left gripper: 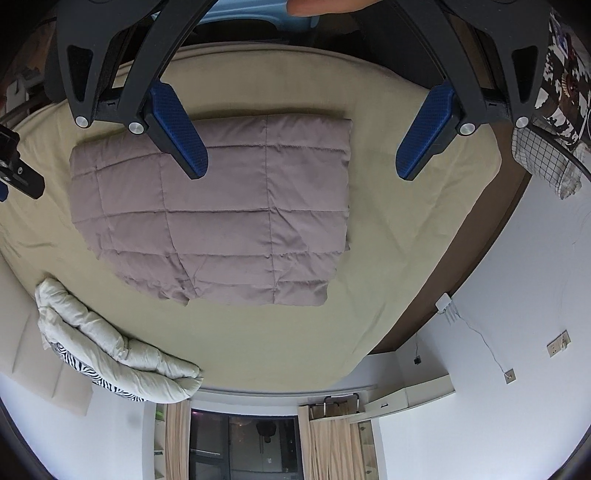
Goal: Fold large clothes
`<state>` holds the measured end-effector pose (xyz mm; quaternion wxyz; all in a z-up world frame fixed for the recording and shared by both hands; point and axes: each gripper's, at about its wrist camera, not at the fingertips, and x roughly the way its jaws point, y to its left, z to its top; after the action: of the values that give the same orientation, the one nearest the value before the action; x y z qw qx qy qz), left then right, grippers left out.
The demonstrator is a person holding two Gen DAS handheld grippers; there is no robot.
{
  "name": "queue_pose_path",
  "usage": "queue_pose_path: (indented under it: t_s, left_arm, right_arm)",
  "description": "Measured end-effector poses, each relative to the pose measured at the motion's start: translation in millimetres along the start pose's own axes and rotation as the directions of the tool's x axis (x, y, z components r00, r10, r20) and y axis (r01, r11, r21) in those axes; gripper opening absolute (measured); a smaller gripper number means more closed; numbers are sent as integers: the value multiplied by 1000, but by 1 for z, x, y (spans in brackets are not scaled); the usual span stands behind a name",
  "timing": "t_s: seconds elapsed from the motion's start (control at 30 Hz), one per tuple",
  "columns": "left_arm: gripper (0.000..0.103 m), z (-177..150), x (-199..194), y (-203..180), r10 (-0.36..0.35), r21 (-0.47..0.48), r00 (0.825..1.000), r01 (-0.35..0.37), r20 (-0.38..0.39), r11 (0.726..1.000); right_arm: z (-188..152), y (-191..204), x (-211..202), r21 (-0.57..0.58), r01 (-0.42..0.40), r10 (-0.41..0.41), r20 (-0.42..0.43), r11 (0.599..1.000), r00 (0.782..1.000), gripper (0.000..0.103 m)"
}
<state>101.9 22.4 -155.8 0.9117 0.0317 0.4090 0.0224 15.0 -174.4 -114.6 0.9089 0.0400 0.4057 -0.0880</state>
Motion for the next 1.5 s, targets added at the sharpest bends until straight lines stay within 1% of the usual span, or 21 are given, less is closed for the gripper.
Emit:
queue_pose_path:
  t_s: [0.17, 0.5, 0.97, 1.5]
  left_arm:
    - [103, -1, 2, 0, 1, 3, 1000, -1, -3, 1000]
    - [103, -2, 10, -1, -6, 8, 1000, 6, -20, 1000]
    - [103, -3, 16, -10, -14, 14, 1000, 14, -17, 1000]
    - [103, -2, 16, -12, -12, 14, 1000, 12, -15, 1000]
  right_arm:
    - [-5, 4, 0, -7, -17, 17, -18, 1000, 1000, 103]
    - [-7, 9, -3, -18, -18, 18, -21, 1000, 1000, 103]
    - [-11, 13, -5, -29, -19, 18, -27, 999, 999, 103]
    - [-12, 13, -5, -30, -19, 18, -27, 999, 999, 103]
